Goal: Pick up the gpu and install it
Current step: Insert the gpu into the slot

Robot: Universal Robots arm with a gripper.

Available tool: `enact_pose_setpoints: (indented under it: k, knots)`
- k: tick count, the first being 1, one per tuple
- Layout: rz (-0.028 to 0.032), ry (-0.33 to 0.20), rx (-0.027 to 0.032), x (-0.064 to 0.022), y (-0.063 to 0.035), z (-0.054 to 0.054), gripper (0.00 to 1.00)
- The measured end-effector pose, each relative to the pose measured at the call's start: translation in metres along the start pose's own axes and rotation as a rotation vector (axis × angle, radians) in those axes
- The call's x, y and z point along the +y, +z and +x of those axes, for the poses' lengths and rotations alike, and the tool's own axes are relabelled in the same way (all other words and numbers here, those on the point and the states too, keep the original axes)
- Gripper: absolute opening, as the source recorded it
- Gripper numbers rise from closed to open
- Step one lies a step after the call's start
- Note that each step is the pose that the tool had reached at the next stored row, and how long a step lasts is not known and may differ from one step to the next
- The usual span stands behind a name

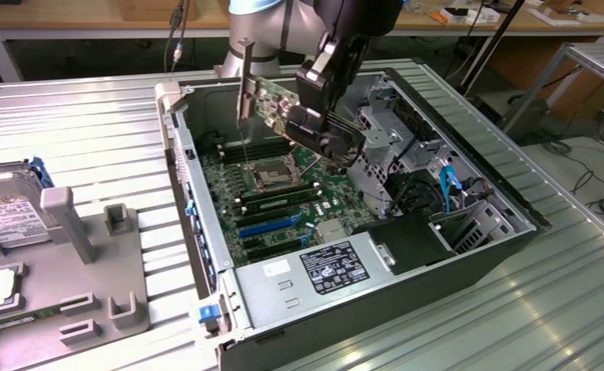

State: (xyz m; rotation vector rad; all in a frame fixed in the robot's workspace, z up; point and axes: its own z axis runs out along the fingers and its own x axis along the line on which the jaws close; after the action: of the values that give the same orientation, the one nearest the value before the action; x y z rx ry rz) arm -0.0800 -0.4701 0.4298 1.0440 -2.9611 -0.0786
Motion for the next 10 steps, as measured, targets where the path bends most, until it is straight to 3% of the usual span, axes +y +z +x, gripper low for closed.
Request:
enact_pose_setpoints:
  k: [10]
  knots:
    - [-0.0019,-0.118,0.0056,0.0,0.0,0.0,0.27]
